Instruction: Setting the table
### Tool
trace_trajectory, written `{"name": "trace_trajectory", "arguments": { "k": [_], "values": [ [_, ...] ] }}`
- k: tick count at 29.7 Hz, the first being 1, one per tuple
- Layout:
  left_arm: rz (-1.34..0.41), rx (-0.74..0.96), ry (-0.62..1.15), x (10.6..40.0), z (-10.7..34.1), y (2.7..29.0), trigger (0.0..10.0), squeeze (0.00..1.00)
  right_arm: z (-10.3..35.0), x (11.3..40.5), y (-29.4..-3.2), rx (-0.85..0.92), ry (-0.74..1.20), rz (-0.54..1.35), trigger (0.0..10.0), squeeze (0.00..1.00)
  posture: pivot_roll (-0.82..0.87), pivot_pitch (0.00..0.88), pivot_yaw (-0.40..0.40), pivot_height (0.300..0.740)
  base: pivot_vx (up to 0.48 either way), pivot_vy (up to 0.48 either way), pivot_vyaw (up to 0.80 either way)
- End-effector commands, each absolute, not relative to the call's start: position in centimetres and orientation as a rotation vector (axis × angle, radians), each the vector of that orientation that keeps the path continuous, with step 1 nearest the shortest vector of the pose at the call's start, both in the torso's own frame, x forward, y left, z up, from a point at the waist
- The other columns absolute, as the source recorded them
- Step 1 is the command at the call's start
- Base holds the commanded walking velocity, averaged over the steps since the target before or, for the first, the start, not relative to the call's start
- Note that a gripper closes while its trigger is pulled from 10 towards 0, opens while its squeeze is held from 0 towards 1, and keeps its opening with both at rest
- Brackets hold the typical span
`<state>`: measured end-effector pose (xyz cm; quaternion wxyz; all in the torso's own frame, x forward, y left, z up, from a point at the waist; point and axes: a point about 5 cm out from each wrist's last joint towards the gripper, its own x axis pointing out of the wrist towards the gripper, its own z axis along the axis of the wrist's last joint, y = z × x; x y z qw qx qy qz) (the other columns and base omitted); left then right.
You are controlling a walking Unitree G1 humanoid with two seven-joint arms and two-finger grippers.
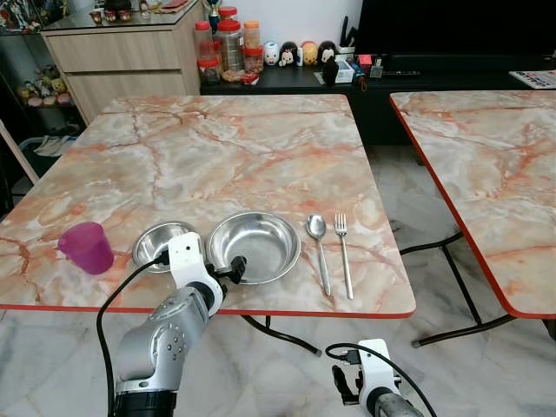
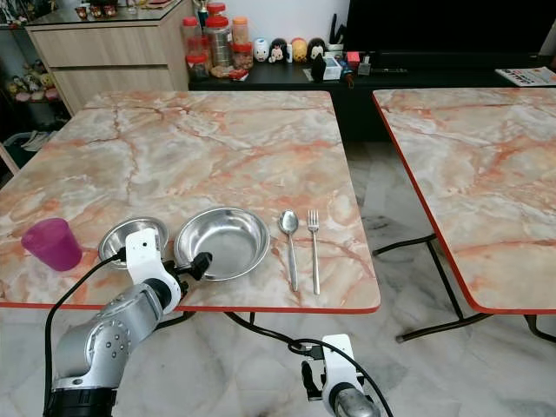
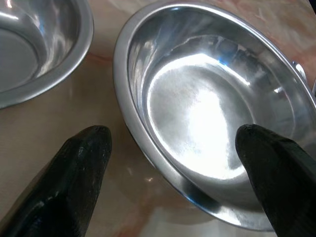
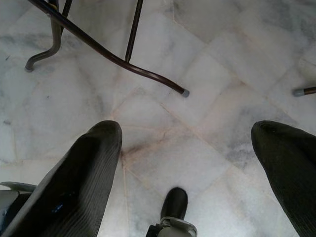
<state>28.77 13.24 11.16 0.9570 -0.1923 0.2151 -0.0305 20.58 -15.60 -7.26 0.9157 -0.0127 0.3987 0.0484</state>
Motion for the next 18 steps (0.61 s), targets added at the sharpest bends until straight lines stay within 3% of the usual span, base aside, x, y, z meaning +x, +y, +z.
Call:
{"name": "trace_trajectory", "arguments": {
  "k": [1,18],
  "values": [
    [-0.053,-0.382,0.437,29.03,11.25,13.15,10.0,0.00,-7.27,20.58,-15.67,-0.010,0.821,0.084,10.0,0.00,0.11,0.000,0.025,0.736,0.000,0.000,0.00],
    [0.069,-0.375,0.449,29.35,10.73,13.70,10.0,0.00,-7.37,20.37,-15.76,-0.009,0.826,0.081,10.0,0.00,0.10,0.000,0.025,0.736,0.000,0.000,0.00]
  ]
}}
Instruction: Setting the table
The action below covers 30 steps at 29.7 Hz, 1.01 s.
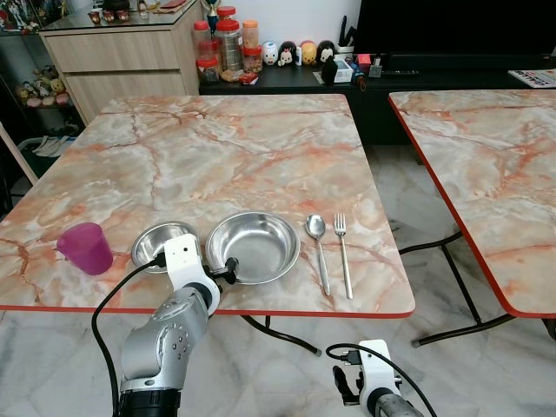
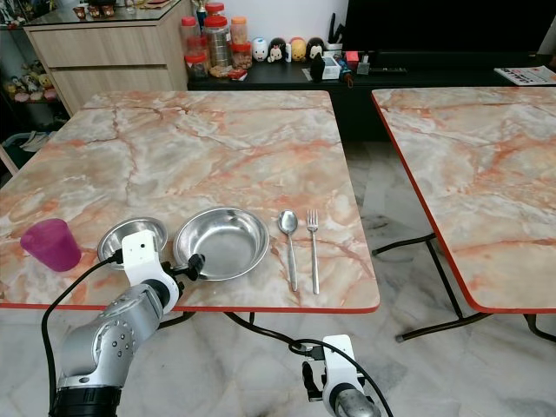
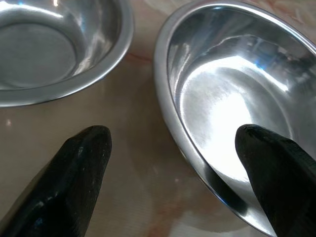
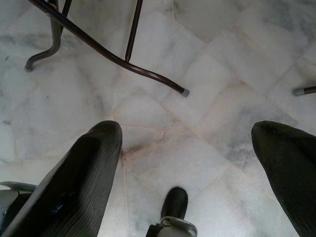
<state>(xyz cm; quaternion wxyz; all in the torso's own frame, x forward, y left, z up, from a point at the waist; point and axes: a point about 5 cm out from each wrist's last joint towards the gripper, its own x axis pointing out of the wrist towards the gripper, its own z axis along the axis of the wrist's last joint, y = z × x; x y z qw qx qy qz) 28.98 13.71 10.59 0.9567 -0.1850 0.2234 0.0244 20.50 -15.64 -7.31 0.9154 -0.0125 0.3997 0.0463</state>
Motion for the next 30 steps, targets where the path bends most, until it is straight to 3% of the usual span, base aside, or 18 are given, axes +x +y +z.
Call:
{"name": "trace_trajectory", "arguments": {
  "k": [1,23,24,25,26,30],
  "values": [
    [0.074,-0.377,0.450,29.40,10.73,13.69,10.0,0.00,-7.37,20.37,-15.76,-0.009,0.826,0.081,10.0,0.00,0.10,0.000,0.025,0.736,0.000,0.000,0.00],
    [0.115,-0.376,0.467,30.25,10.45,13.37,10.0,0.00,-7.41,20.31,-15.81,-0.005,0.830,0.079,10.0,0.00,0.10,0.000,0.026,0.736,0.000,0.000,0.00],
    [0.114,-0.375,0.465,30.27,10.47,13.39,9.2,0.00,-7.41,20.31,-15.82,-0.006,0.830,0.079,10.0,0.00,0.10,0.000,0.026,0.736,0.000,0.000,0.00],
    [0.114,-0.374,0.464,30.29,10.47,13.41,4.3,0.00,-7.42,20.31,-15.81,-0.007,0.831,0.080,10.0,0.00,0.10,0.000,0.026,0.736,0.000,0.000,0.00],
    [0.117,-0.375,0.463,30.31,10.45,13.50,0.0,0.00,-7.42,20.30,-15.82,-0.007,0.832,0.081,10.0,0.00,0.10,0.000,0.026,0.736,0.000,0.000,0.00],
    [0.140,-0.375,0.465,30.38,10.39,13.97,0.0,0.00,-7.41,20.33,-15.80,-0.007,0.831,0.079,10.0,0.00,0.10,0.000,0.026,0.736,0.000,0.000,0.00]
  ]
}}
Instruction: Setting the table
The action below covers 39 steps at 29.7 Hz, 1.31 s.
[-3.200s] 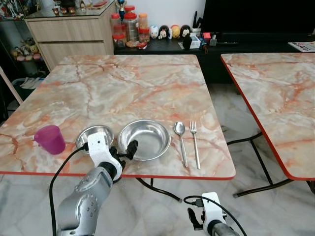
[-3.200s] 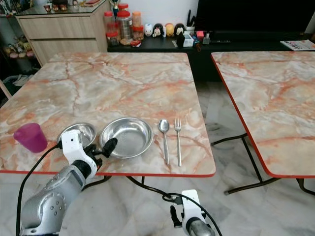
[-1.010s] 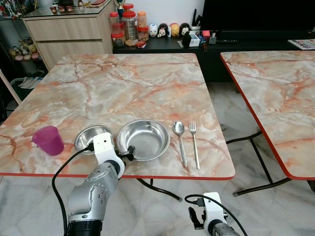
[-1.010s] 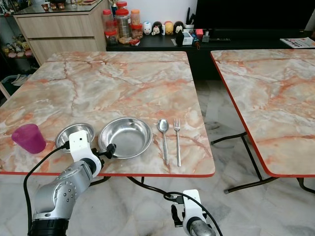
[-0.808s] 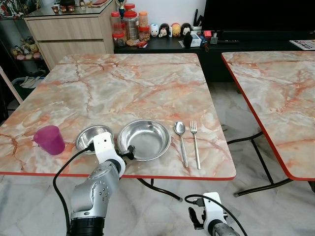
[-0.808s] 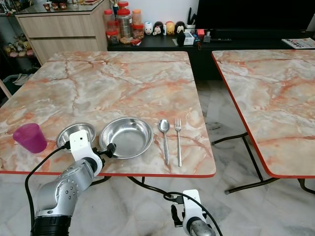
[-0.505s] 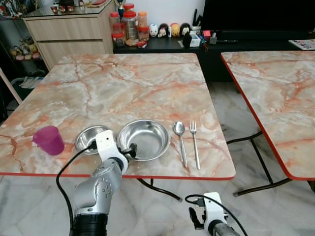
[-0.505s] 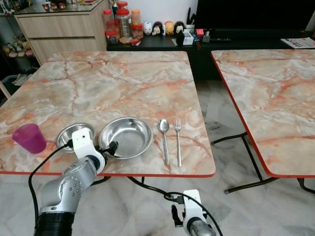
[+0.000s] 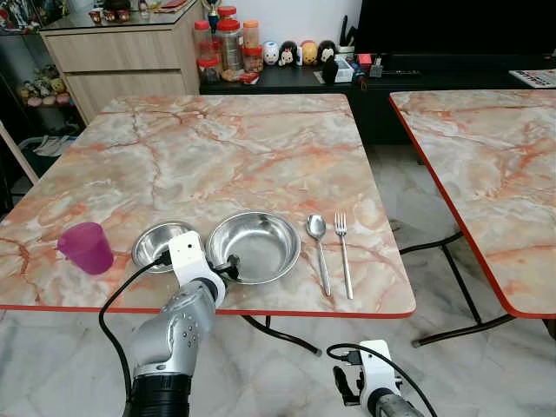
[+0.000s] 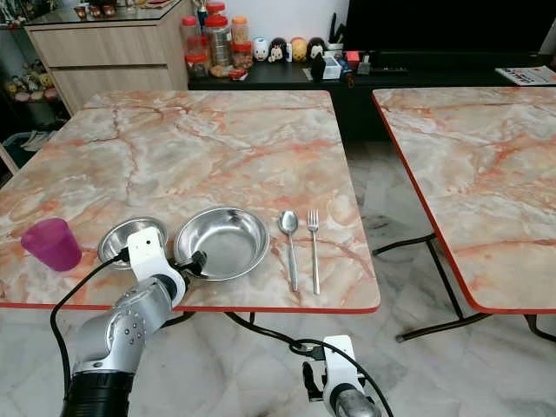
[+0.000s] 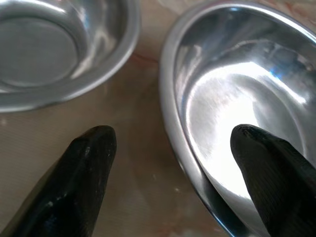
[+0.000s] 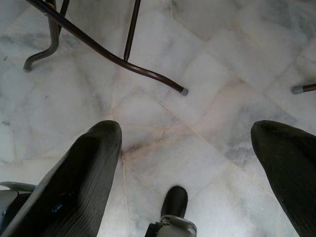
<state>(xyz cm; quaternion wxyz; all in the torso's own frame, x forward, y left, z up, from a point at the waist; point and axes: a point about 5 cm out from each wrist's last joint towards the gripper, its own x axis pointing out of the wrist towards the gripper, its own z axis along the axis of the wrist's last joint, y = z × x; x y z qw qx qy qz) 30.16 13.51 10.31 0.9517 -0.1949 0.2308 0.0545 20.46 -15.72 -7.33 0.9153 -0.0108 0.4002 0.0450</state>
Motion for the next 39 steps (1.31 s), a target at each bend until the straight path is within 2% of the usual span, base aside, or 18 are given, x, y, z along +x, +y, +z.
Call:
{"name": "trace_trajectory", "arguments": {
  "k": [1,21,39],
  "values": [
    [0.147,-0.378,0.464,30.40,10.39,14.11,0.0,0.00,-7.40,20.33,-15.81,-0.007,0.830,0.079,10.0,0.00,0.10,0.000,0.024,0.736,0.000,0.000,0.00],
    [0.179,-0.394,0.475,30.29,10.15,14.83,0.0,0.00,-7.42,20.33,-15.82,-0.011,0.835,0.086,10.0,0.00,0.10,0.000,0.019,0.736,0.000,0.000,0.00],
    [0.133,-0.429,0.457,30.42,10.73,14.02,0.0,0.00,-7.29,20.60,-15.52,-0.008,0.831,0.092,10.0,0.00,0.11,0.000,0.021,0.736,0.000,0.000,0.00]
  ]
}}
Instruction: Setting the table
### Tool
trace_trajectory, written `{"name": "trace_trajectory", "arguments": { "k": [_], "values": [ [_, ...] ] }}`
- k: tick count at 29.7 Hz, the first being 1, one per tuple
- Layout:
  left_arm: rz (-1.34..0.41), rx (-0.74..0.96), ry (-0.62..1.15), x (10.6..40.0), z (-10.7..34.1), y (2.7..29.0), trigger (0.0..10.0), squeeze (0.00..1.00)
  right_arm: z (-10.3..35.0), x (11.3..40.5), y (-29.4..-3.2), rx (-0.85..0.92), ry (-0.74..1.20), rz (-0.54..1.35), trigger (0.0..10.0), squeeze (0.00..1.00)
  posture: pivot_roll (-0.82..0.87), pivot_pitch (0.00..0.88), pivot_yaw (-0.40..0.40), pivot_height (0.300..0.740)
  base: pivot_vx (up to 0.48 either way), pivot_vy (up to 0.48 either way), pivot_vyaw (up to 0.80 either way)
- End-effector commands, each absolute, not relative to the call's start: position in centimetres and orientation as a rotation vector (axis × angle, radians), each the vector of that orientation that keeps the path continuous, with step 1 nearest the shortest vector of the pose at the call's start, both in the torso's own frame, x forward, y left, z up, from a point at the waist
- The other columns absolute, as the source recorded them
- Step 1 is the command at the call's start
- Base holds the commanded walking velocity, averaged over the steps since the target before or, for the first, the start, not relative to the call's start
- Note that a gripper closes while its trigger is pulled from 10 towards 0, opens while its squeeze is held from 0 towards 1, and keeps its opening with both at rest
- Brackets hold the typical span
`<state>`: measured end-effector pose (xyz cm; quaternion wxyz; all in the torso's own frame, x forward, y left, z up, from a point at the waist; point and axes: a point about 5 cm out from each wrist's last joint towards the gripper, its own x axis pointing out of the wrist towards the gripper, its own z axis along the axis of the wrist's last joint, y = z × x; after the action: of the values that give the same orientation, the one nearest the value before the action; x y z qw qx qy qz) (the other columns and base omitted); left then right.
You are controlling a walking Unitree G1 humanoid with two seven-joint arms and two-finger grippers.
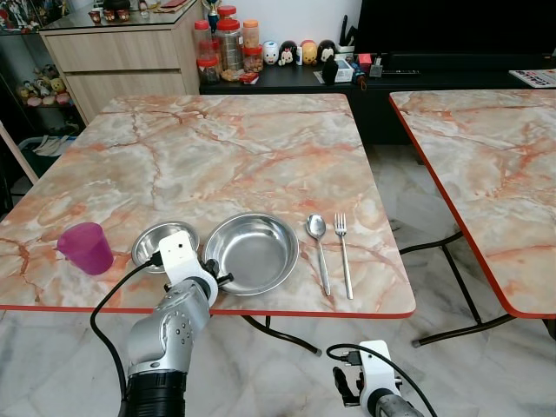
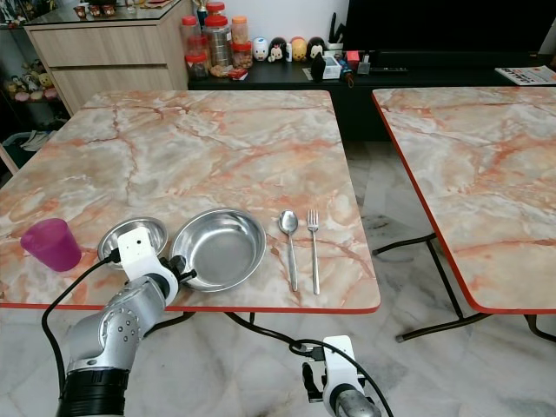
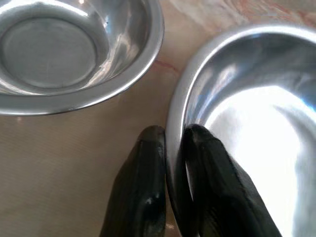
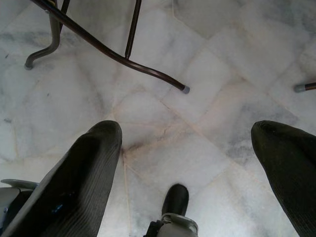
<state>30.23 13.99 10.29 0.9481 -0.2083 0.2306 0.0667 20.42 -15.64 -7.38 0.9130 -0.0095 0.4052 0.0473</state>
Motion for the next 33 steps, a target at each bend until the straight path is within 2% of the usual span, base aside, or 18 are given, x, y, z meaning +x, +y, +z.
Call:
{"name": "trace_trajectory", "arguments": {
  "k": [1,22,23,24,25,26,33],
  "values": [
    [0.129,-0.429,0.451,30.4,10.8,14.0,0.0,0.00,-7.3,20.6,-15.5,-0.008,0.831,0.094,10.0,0.00,0.11,0.000,0.020,0.736,0.000,0.000,0.00],
    [0.079,-0.507,0.415,30.0,11.0,13.3,0.0,0.00,-7.2,20.7,-15.5,-0.012,0.833,0.100,10.0,0.00,0.12,0.000,0.006,0.736,0.000,0.000,0.00],
    [0.069,-0.502,0.406,30.0,11.1,13.3,3.3,0.00,-7.2,20.8,-15.5,-0.012,0.833,0.101,10.0,0.00,0.12,0.000,0.006,0.736,0.000,0.000,0.00],
    [0.063,-0.498,0.401,30.0,11.2,13.2,3.3,0.00,-7.2,20.8,-15.5,-0.012,0.833,0.101,10.0,0.00,0.12,0.000,0.006,0.736,0.000,0.000,0.00],
    [0.052,-0.495,0.391,30.1,11.3,13.1,5.5,0.00,-7.2,20.8,-15.5,-0.012,0.833,0.102,10.0,0.00,0.12,0.000,0.004,0.736,0.000,0.000,0.00],
    [0.042,-0.495,0.381,30.1,11.5,13.1,10.0,0.00,-7.2,20.8,-15.5,-0.012,0.832,0.103,10.0,0.00,0.12,0.000,0.002,0.736,0.000,0.000,0.00],
    [0.042,-0.493,0.342,30.2,12.0,13.0,10.0,0.00,-7.1,21.0,-15.5,-0.014,0.828,0.111,10.0,0.00,0.12,0.000,-0.002,0.736,0.000,0.000,0.00]
  ]
}}
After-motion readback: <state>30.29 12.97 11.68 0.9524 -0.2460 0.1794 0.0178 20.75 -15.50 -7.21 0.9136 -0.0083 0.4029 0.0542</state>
